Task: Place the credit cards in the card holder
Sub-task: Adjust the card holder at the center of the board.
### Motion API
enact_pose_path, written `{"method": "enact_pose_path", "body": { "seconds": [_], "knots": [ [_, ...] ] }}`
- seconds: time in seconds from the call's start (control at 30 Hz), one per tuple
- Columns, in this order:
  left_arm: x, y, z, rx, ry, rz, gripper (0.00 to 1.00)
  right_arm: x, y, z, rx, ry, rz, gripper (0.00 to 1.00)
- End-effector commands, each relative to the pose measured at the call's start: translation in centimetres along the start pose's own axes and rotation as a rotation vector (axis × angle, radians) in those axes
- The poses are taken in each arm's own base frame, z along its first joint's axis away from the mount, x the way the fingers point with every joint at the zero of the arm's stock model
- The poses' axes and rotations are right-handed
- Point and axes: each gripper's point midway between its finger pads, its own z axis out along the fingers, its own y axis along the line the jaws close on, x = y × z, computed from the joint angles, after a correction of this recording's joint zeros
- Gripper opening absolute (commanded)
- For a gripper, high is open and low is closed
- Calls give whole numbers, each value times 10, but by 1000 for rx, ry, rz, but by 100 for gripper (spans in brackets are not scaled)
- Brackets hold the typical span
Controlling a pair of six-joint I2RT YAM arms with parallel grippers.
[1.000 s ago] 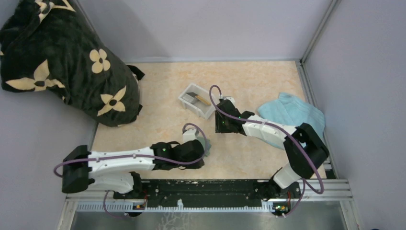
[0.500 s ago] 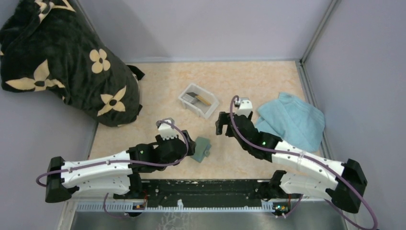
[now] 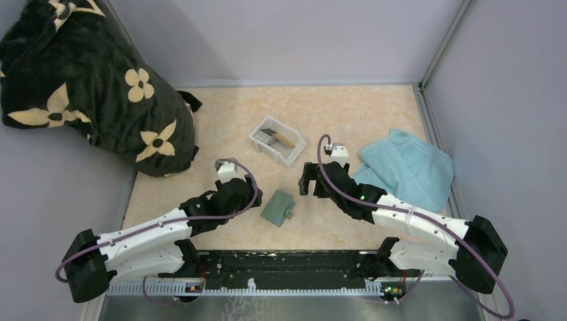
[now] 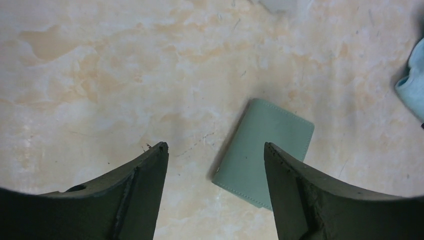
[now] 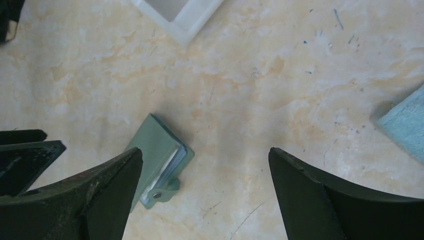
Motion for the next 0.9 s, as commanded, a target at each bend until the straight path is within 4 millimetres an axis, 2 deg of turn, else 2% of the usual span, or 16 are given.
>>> {"method": "enact_pose_path", "body": {
  "seconds": [0.0, 0.1, 0.33, 0.6, 0.87],
  "knots": [
    [22, -16, 7, 113, 83, 49, 77, -9, 30, -9, -49, 19, 34, 95],
    [32, -20, 11, 138, 117, 71, 78, -1, 33, -10, -11, 62, 47, 86],
    [46, -21, 19, 133, 170, 103, 76, 21, 43, -11, 57, 152, 74, 75],
    [69, -11, 23, 128, 228, 112, 73, 44, 66, -6, 92, 210, 38, 72],
    [87, -4, 27, 121, 274, 105, 73, 59, 76, 2, 100, 256, 42, 72]
  ]
}}
